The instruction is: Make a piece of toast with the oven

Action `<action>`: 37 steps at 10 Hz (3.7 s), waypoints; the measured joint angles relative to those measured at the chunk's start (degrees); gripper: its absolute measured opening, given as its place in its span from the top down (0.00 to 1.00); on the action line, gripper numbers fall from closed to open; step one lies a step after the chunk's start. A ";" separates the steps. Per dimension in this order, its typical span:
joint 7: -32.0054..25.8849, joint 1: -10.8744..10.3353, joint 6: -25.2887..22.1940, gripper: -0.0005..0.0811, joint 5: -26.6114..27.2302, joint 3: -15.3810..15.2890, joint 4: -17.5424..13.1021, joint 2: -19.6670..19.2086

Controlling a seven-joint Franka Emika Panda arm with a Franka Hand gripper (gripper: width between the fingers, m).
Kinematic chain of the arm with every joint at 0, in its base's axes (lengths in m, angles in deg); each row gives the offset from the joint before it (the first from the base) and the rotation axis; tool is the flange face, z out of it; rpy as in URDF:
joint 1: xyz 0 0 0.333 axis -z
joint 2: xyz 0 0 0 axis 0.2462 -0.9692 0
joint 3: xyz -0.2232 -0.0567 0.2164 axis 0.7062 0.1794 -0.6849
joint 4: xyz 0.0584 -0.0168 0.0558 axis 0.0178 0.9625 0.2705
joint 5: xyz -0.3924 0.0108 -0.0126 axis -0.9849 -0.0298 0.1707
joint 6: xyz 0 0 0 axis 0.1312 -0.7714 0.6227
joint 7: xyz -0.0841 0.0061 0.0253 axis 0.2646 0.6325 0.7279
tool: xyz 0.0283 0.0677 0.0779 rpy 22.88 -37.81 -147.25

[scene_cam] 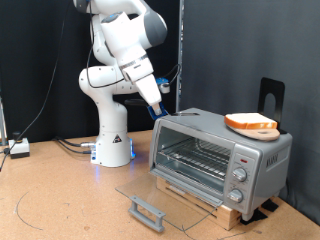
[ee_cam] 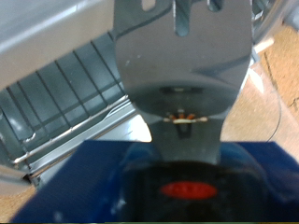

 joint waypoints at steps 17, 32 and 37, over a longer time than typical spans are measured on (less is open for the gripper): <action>8.52 -1.55 3.78 0.52 0.55 -13.72 -10.51 -16.47; 10.51 -1.55 3.06 0.52 0.82 -15.56 -11.47 -16.44; 11.40 -1.93 5.39 0.52 2.84 -18.43 -13.64 -20.68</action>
